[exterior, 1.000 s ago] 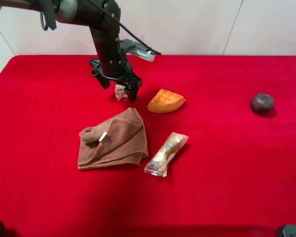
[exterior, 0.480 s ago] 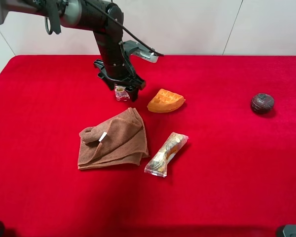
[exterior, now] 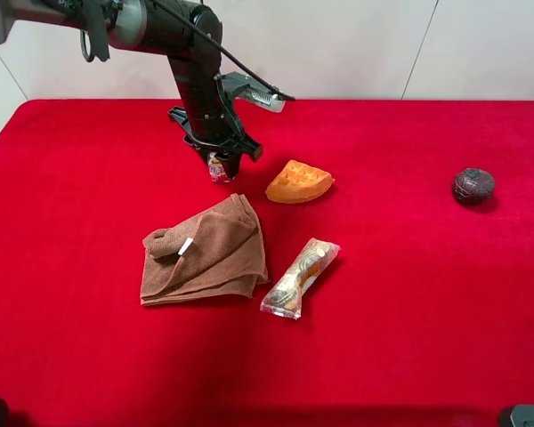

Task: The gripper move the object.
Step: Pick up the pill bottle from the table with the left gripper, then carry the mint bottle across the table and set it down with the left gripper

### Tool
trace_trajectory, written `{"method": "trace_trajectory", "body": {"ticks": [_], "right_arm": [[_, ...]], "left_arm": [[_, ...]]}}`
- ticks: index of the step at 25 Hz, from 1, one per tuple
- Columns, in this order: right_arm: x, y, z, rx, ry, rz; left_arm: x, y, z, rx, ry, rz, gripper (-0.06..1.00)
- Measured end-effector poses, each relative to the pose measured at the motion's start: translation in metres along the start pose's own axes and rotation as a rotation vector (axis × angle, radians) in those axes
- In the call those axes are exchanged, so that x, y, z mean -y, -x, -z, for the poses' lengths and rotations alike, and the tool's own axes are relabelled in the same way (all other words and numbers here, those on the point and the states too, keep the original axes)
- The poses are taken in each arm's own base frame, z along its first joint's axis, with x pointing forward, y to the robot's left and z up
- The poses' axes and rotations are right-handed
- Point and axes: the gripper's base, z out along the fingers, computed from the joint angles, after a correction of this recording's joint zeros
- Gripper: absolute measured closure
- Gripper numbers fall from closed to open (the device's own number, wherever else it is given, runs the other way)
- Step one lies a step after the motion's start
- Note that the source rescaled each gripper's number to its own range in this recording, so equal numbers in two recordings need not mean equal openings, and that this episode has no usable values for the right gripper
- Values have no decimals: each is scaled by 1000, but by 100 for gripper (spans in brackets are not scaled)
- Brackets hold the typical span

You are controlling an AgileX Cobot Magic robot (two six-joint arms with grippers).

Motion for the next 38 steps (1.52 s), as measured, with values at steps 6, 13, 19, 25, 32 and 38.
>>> {"method": "trace_trajectory", "body": {"ticks": [6, 13, 19, 25, 32, 38], "right_arm": [[0, 0, 0, 0, 0, 0], [0, 0, 0, 0, 0, 0], [0, 0, 0, 0, 0, 0], [0, 0, 0, 0, 0, 0], [0, 0, 0, 0, 0, 0], [0, 0, 0, 0, 1, 0]], "left_arm": [[0, 0, 0, 0, 0, 0, 94], [0, 2, 3, -3, -1, 0, 94], [0, 13, 23, -6, -1, -3, 94], [-1, 22, 44, -8, -4, -5, 94], [1, 29, 77, -37, -9, 34, 94], [14, 37, 91, 18, -10, 31, 94]]}}
